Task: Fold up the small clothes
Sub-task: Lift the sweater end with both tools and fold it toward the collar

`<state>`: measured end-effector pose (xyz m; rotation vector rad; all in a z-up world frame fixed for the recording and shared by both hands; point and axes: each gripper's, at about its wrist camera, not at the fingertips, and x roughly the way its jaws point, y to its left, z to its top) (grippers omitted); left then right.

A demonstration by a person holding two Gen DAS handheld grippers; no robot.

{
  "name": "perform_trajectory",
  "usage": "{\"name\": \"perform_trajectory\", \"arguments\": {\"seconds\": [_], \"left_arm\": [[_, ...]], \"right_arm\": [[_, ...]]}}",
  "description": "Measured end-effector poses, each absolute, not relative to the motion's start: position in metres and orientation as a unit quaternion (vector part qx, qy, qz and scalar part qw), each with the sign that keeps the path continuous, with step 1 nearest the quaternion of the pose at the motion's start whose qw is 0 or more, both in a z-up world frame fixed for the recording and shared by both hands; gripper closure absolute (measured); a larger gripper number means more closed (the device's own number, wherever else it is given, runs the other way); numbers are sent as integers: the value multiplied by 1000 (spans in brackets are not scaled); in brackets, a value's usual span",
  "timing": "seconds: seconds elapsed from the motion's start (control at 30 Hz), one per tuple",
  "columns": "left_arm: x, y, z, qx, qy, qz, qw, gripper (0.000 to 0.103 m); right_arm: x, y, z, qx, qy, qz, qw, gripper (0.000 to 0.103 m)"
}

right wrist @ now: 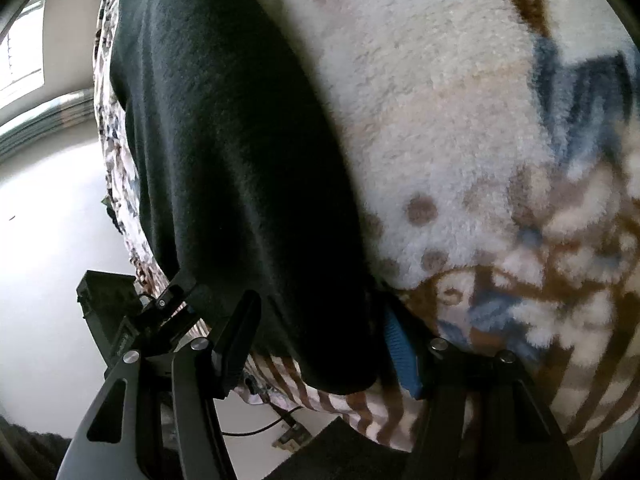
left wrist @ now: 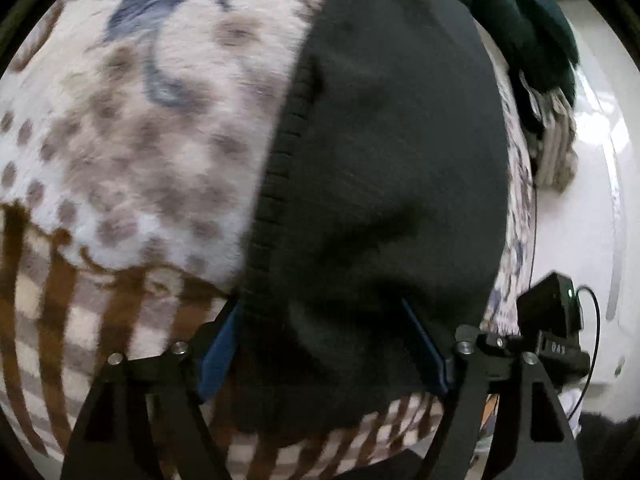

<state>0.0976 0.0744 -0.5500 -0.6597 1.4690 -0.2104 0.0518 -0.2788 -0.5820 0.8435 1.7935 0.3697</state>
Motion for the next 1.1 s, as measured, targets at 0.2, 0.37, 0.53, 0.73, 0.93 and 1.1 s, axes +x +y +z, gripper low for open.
{"name": "perform_trajectory", "arguments": {"seconds": [0.2, 0.37, 0.53, 0.73, 0.93, 1.1], "left_arm": [[90, 76, -519, -320, 635, -104, 695, 96], [108, 88, -459, -355, 590, -130, 713, 96], [175, 94, -404, -404, 521, -167, 733, 96], [303, 94, -386, -421, 466, -193, 754, 95], [436, 106, -420, -417, 466, -172, 761, 95], [538, 112, -462, -418, 497, -147, 746, 73]], "right_arm": [[48, -265, -571, 351, 742, 176, 542, 89], [58, -261, -525, 377, 711, 199, 559, 89], [101, -267, -457, 404, 653, 216, 603, 90], [216, -254, -393, 405, 584, 228, 665, 90], [374, -245, -383, 370, 534, 226, 725, 90], [503, -235, -414, 344, 538, 198, 744, 90]]}}
